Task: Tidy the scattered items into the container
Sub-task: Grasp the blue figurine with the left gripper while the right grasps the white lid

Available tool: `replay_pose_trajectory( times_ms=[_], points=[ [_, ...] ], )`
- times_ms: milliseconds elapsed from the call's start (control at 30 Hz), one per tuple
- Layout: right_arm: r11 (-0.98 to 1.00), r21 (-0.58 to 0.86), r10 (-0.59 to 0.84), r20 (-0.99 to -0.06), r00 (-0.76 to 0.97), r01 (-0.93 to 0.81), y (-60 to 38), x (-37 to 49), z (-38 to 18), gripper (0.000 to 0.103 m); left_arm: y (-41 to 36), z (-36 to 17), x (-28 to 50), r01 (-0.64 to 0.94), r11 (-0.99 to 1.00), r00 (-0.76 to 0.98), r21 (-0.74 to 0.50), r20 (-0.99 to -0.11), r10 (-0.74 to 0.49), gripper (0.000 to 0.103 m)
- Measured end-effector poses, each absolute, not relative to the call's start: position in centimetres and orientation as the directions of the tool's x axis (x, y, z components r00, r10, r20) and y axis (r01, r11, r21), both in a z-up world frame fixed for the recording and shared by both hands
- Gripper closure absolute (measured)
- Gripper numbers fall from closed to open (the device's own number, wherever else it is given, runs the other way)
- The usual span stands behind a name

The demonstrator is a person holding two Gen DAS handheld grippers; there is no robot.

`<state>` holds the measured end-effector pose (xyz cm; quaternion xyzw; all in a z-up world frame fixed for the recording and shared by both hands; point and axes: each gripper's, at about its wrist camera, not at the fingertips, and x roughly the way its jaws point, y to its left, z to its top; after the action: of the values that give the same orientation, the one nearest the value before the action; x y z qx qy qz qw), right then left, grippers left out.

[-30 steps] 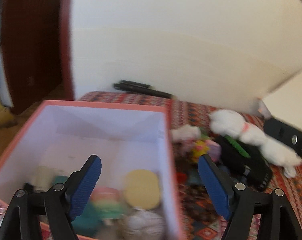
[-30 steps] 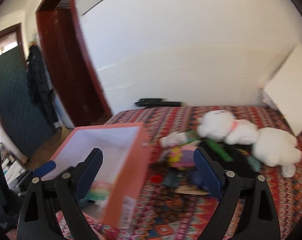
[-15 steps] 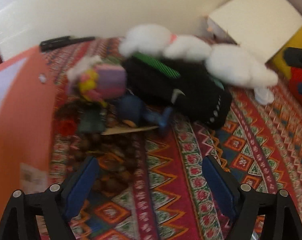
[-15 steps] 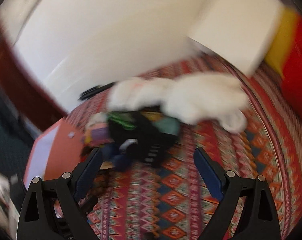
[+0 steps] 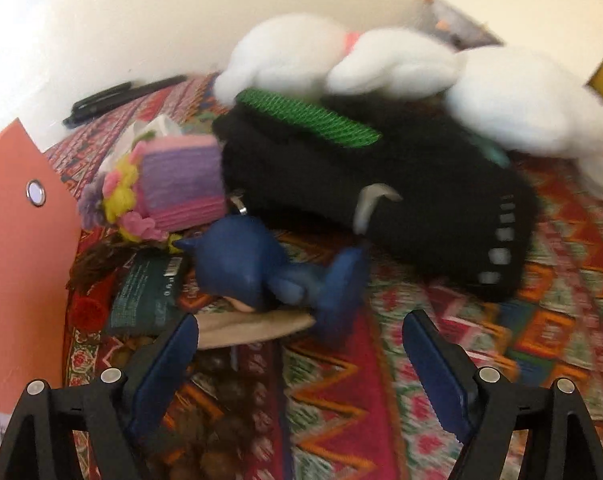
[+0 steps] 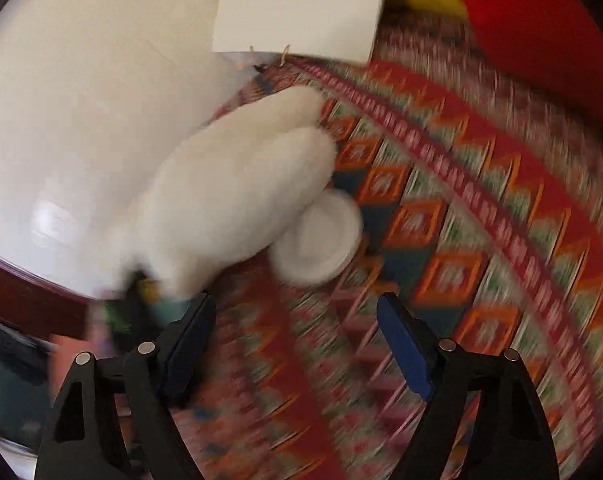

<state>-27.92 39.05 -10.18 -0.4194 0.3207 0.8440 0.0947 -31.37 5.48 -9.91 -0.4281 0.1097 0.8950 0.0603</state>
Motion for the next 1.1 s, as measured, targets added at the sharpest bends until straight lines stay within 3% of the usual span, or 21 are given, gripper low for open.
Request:
replay_pose_trajectory(
  times_ms=[67, 233, 300, 367, 400, 433, 467, 500, 533, 1000, 1067, 1100],
  points=[
    [-0.843, 0.348, -0.033, -0.795, -0.606, -0.410, 38.2, -29.5, -10.5, 0.012, 4.8, -10.9, -32.3, -0.199, -0.971, -0.604, 0.130, -0.797, 0.017, 0.015],
    [-0.929, 0.158, 0.066, -0.819, -0.570, -0.335, 36.3, -32.5, -12.2, 0.013, 3.8, -12.2, -34.4, -0.217, -0.972, -0.583, 0.090, -0.810, 0.055, 0.008],
    [-0.940, 0.060, 0.144, -0.824, -0.549, -0.336, 35.9, -33.1, -12.5, 0.039, 3.4, -12.5, -35.1, -0.219, -0.974, -0.567, 0.063, -0.820, 0.075, 0.004],
    [-0.940, 0.067, 0.135, -0.828, -0.545, -0.335, 36.2, -33.2, -12.3, 0.039, 3.1, -12.6, -35.3, -0.229, -0.973, -0.555, 0.028, -0.825, 0.106, 0.006],
    [-0.937, 0.097, 0.111, -0.829, -0.548, -0.337, 36.6, -33.1, -12.2, 0.039, 3.1, -12.6, -35.3, -0.238, -0.971, -0.547, 0.011, -0.828, 0.124, 0.016],
    [-0.933, 0.120, 0.093, -0.830, -0.550, -0.339, 36.9, -32.9, -12.1, 0.039, 3.1, -12.3, -35.1, -0.252, -0.968, -0.535, -0.019, -0.830, 0.156, 0.034],
    [-0.931, 0.132, 0.082, -0.832, -0.549, -0.339, 37.1, -32.6, -12.1, 0.039, 3.3, -12.0, -34.9, -0.258, -0.965, -0.531, -0.041, -0.829, 0.177, 0.041],
    [-0.930, 0.140, 0.074, -0.834, -0.547, -0.339, 37.1, -32.4, -12.1, 0.039, 3.6, -11.6, -34.5, -0.273, -0.960, -0.523, -0.069, -0.827, 0.208, 0.082],
    [-0.930, 0.145, 0.068, -0.835, -0.546, -0.338, 37.1, -32.1, -12.0, 0.039, 3.7, -11.4, -34.1, -0.279, -0.957, -0.520, -0.081, -0.825, 0.221, 0.097],
    [-0.889, 0.313, -0.062, -0.806, -0.589, -0.334, 36.1, -24.2, -7.5, 0.040, 3.1, -5.9, -25.2, -0.371, -0.923, -0.542, -0.103, -0.783, 0.305, 0.099],
    [-0.873, 0.355, -0.098, -0.799, -0.593, -0.334, 35.8, -22.8, -7.1, 0.040, 3.1, -5.2, -23.7, -0.379, -0.922, -0.560, -0.075, -0.775, 0.293, 0.093],
    [-0.862, 0.384, -0.124, -0.792, -0.598, -0.330, 35.6, -22.3, -6.9, 0.040, 3.1, -4.8, -23.2, -0.373, -0.926, -0.576, -0.066, -0.766, 0.287, 0.078]
  ],
)
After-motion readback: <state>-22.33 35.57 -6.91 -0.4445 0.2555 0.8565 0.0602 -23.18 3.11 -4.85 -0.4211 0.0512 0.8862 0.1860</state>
